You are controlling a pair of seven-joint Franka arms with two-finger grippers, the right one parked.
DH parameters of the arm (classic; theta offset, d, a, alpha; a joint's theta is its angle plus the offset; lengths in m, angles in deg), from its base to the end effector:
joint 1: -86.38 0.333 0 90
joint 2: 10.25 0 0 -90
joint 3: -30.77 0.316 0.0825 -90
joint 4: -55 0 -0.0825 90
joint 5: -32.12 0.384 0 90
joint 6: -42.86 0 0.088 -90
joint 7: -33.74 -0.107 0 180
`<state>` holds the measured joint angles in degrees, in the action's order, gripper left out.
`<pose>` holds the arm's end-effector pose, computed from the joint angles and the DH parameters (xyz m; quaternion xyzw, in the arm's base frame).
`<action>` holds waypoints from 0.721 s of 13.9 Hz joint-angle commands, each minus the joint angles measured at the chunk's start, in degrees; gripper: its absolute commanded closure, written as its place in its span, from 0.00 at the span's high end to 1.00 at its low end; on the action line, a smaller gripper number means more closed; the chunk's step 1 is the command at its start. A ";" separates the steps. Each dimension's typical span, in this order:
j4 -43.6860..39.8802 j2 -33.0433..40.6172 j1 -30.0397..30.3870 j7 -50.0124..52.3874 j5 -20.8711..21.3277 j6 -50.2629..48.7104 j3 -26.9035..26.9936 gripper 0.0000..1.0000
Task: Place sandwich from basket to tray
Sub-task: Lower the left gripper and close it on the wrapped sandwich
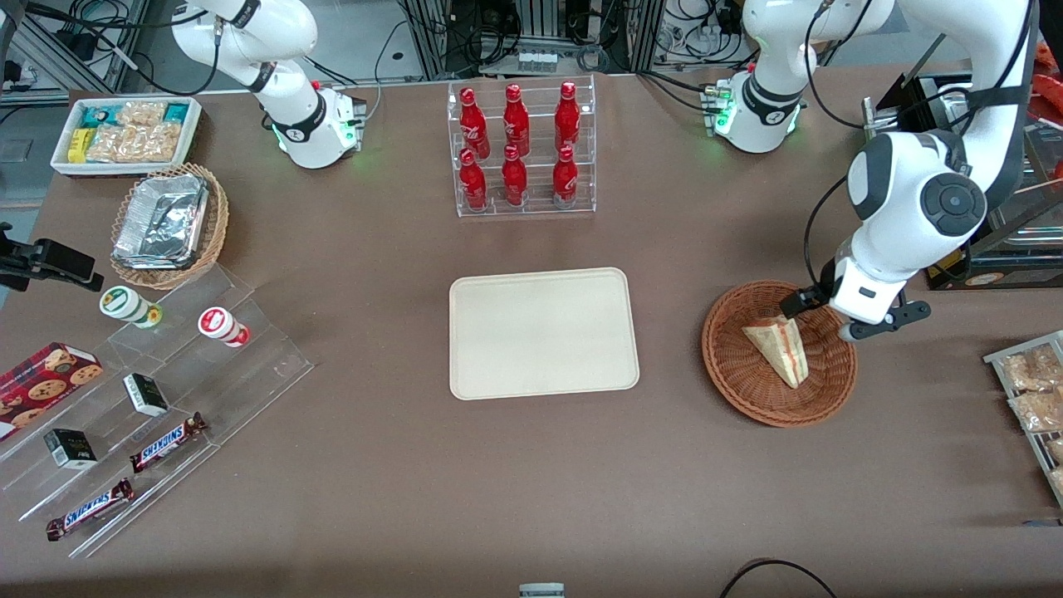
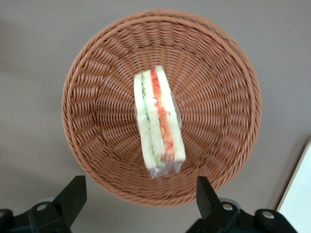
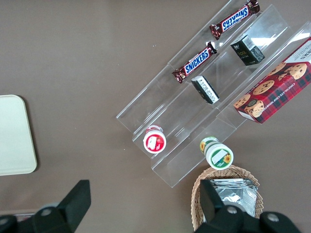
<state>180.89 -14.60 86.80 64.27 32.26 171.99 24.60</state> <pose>0.5359 -0.0536 0.3483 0.9768 0.2139 -0.0100 0.0000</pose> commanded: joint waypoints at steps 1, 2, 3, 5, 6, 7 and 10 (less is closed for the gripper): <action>0.23 -2.67 -1.03 14.25 -0.05 4.62 -0.07 1.00; 0.23 -3.55 -1.04 14.64 -0.05 5.07 -0.07 1.00; 0.14 -4.42 -1.04 14.99 -0.05 5.16 0.01 1.00; 0.05 -5.83 -1.04 15.08 0.04 6.12 0.01 1.00; 0.05 -6.80 -1.04 15.08 0.12 6.74 0.01 1.00; 0.05 -7.85 -1.13 14.99 0.47 7.70 0.01 1.00; -0.03 -10.40 -1.13 14.99 0.74 9.03 0.01 1.00</action>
<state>180.98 -23.55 86.23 77.93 32.30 179.47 24.36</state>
